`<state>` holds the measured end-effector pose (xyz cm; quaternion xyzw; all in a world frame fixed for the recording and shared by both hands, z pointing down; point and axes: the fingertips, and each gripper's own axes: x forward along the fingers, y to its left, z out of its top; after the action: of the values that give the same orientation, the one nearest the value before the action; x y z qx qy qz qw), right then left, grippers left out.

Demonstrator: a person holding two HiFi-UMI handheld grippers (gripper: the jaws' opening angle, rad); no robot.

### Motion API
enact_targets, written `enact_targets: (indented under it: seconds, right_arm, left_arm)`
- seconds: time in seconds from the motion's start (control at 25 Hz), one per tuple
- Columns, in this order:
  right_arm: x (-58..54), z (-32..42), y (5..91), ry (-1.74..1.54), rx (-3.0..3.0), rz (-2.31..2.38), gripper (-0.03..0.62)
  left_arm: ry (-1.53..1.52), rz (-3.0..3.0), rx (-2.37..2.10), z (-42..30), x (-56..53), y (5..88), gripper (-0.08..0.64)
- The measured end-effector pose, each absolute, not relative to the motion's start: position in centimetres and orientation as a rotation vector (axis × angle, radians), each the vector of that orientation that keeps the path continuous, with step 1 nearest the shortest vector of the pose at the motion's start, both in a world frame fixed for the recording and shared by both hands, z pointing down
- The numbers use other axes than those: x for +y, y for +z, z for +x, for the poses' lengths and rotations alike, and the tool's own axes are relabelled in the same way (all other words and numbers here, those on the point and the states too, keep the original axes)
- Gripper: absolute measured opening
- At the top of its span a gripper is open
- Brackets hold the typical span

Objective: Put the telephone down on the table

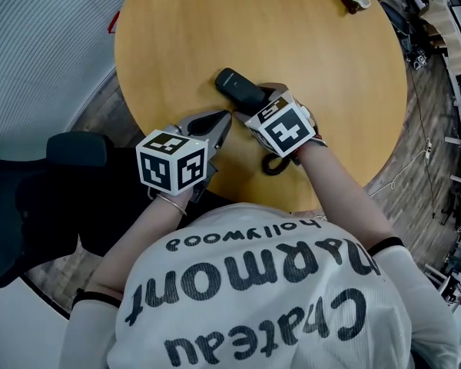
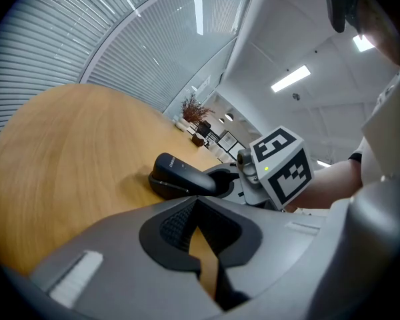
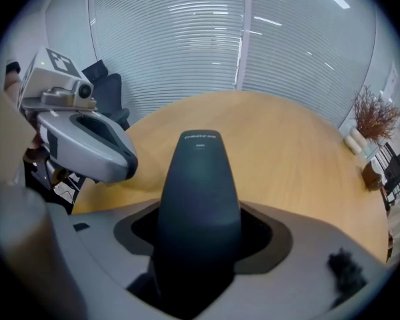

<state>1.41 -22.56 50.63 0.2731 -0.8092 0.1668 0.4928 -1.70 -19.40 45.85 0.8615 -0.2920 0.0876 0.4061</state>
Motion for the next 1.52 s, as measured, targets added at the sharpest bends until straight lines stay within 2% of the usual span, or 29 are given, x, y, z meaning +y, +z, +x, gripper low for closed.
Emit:
enact_targets:
  seconds: [1.0, 1.52]
  right_arm:
    - [-22.6, 2.3, 50.4, 0.513, -1.995, 0.676, 0.333]
    - [-23.5, 1.7, 48.1, 0.523, -2.053, 0.718, 0.337]
  left_arm:
    - [0.230, 2.170, -0.735, -1.1, -19.6, 46.1, 0.002]
    - [0.219, 2.185, -0.703, -0.5, -20.0, 45.8, 0.002]
